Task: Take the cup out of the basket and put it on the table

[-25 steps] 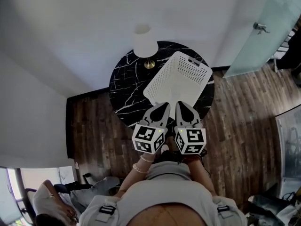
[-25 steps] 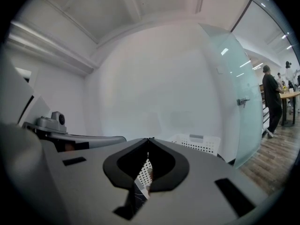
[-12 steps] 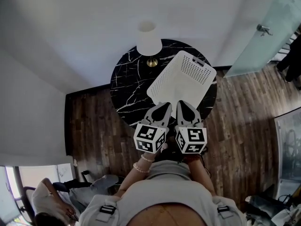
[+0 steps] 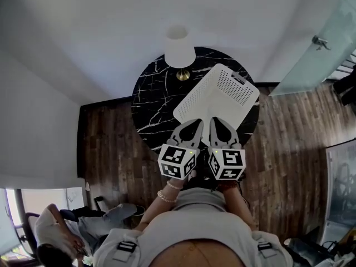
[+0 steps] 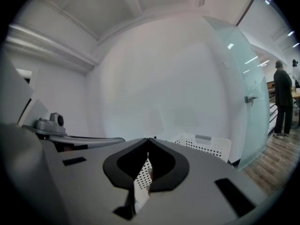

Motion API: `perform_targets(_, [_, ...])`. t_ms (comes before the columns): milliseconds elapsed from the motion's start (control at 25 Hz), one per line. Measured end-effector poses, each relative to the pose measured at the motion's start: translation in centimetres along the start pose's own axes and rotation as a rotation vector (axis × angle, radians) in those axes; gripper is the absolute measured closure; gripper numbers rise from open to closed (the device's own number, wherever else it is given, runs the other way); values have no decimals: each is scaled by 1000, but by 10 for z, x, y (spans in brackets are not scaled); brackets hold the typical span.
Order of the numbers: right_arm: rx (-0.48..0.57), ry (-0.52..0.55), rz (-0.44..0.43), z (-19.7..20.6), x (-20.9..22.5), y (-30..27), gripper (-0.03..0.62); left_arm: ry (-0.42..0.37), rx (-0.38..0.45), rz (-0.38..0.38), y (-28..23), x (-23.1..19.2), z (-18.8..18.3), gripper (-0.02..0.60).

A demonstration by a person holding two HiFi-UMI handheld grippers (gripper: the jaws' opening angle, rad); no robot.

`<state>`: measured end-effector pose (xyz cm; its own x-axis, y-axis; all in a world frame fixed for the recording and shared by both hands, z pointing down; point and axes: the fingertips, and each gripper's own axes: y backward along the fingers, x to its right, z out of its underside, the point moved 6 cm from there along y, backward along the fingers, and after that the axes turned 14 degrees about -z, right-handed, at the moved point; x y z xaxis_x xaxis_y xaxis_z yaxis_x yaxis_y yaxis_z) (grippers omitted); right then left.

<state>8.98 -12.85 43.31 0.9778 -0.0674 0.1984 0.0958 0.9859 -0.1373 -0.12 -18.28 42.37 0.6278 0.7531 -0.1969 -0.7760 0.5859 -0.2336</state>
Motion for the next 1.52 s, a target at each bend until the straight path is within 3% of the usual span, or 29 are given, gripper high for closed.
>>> perform_targets(400, [-43, 0, -71, -6, 35, -30, 582, 4, -24, -43, -45, 5, -5, 575])
perform_targets(1120, [-185, -54, -93, 15, 105, -81, 583, 40, -105, -126, -111, -13, 0, 575])
perform_targets(1520, [-374, -11, -140, 36, 126, -106, 582, 70, -136, -132, -135, -23, 3, 575])
